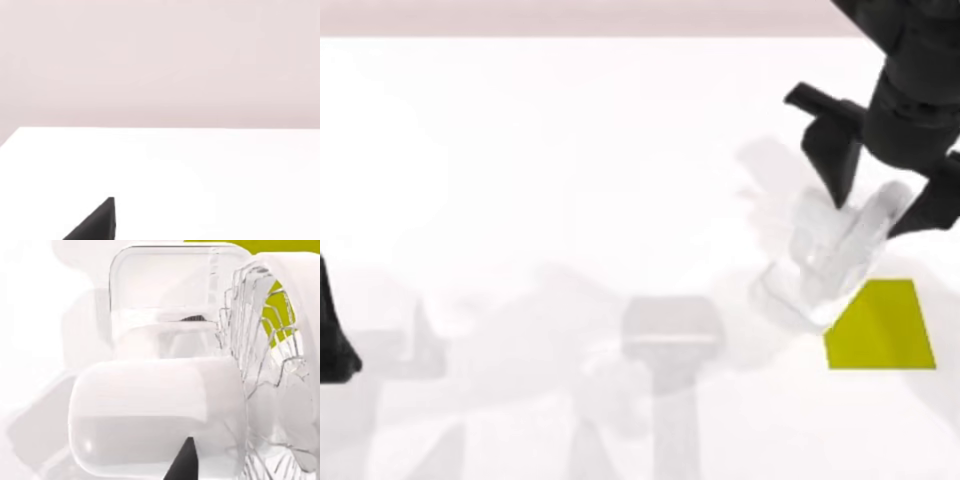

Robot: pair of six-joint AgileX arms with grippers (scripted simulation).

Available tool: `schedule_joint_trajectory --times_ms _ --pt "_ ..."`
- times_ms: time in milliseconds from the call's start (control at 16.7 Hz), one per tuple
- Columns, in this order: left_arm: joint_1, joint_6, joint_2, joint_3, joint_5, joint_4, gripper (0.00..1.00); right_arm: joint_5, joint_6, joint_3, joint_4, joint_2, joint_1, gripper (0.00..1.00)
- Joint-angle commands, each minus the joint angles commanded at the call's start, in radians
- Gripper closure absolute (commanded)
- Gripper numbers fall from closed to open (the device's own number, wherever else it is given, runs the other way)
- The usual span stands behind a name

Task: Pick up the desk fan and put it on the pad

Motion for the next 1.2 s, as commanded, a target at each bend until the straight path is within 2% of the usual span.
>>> schedule_joint_trajectory --times_ms 300,540,660,1020,1200 --pt "0.000 0.000 0.000 0.000 0.000 0.000 0.00 -0.022 0.480 -0.060 -0.007 -0.048 -0.071 1.00" --pt "0.000 0.000 0.000 0.000 0.000 0.000 0.00 -0.038 0.692 -0.103 -0.022 -0.068 -0.111 1.00" --pt "0.000 0.000 0.000 0.000 0.000 0.000 0.00 -0.041 0.732 -0.112 -0.027 -0.071 -0.119 1.00" --pt "0.000 0.000 0.000 0.000 0.000 0.000 0.00 -0.041 0.737 -0.114 -0.022 -0.067 -0.115 1.00" --pt "0.000 0.000 0.000 0.000 0.000 0.000 0.00 -0.041 0.736 -0.168 0.034 -0.066 -0.117 1.00"
